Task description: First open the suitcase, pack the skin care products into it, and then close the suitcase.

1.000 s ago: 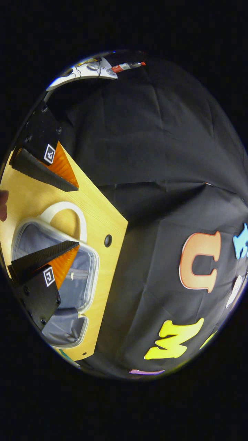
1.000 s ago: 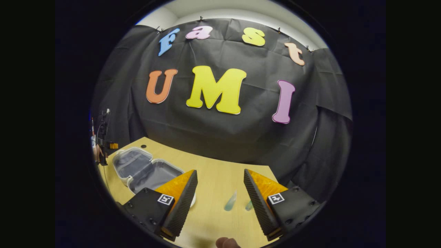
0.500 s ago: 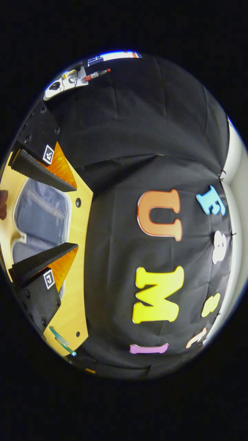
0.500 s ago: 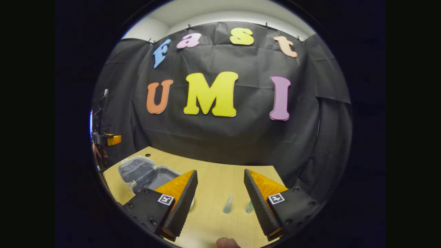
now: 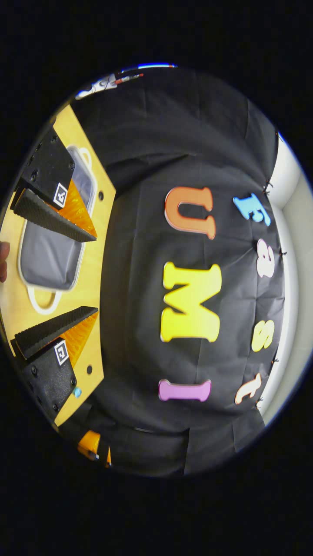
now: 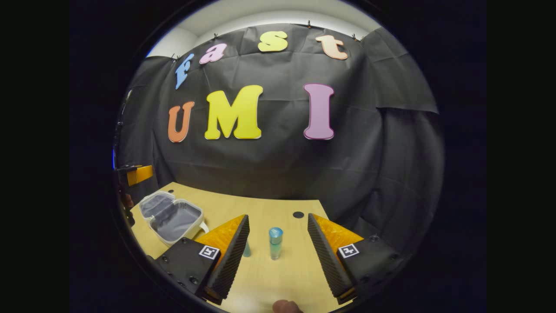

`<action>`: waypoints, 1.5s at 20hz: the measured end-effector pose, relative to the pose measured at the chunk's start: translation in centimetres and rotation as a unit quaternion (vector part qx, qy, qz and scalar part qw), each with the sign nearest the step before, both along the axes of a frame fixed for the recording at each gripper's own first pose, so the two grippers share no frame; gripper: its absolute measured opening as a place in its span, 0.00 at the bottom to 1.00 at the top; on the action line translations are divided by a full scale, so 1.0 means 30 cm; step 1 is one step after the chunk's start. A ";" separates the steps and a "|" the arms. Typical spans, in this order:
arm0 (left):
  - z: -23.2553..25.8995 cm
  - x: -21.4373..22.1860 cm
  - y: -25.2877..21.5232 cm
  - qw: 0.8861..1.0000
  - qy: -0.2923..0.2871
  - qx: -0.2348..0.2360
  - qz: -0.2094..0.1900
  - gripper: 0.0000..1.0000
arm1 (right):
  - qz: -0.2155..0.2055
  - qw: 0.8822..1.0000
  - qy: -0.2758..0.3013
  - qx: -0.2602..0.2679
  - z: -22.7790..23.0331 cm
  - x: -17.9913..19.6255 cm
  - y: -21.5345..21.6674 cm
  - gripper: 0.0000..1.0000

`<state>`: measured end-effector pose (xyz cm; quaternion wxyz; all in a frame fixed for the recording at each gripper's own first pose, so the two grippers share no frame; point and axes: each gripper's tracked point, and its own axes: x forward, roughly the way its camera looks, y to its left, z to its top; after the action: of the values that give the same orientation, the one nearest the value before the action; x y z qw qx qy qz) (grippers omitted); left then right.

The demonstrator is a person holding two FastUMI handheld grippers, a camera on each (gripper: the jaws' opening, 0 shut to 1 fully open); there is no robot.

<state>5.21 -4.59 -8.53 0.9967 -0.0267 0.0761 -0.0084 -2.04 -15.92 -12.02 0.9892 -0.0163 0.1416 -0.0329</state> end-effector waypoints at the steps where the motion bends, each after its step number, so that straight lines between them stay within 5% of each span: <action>1: -0.041 -0.007 -0.066 1.000 0.016 -0.008 -0.013 0.94 | -0.002 1.000 0.003 0.002 -0.012 -0.005 -0.021 0.81; 11: -0.530 0.020 -0.568 0.982 0.132 -0.002 -0.134 0.95 | 0.000 0.997 0.070 -0.032 -0.176 -0.075 -0.221 0.81; 24: -0.881 0.291 -0.684 0.967 0.205 0.018 -0.147 1.00 | -0.038 0.990 0.125 -0.045 -0.286 -0.110 -0.403 0.81; 28: -0.916 0.302 -0.698 0.963 0.217 0.029 -0.157 0.72 | -0.026 0.991 0.126 -0.036 -0.310 -0.048 -0.384 0.81; 29: -0.921 0.304 -0.702 0.962 0.219 0.033 -0.156 0.57 | -0.019 0.991 0.125 -0.033 -0.317 -0.026 -0.373 0.80; 30: -0.916 0.311 -0.697 0.962 0.218 0.035 -0.158 0.56 | -0.009 0.992 0.123 -0.028 -0.323 -0.001 -0.359 0.80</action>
<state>14.55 -25.51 -36.01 0.9422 0.0194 0.2954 -0.1572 -2.06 -26.68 -21.70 0.9632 -0.0465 0.2610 -0.0435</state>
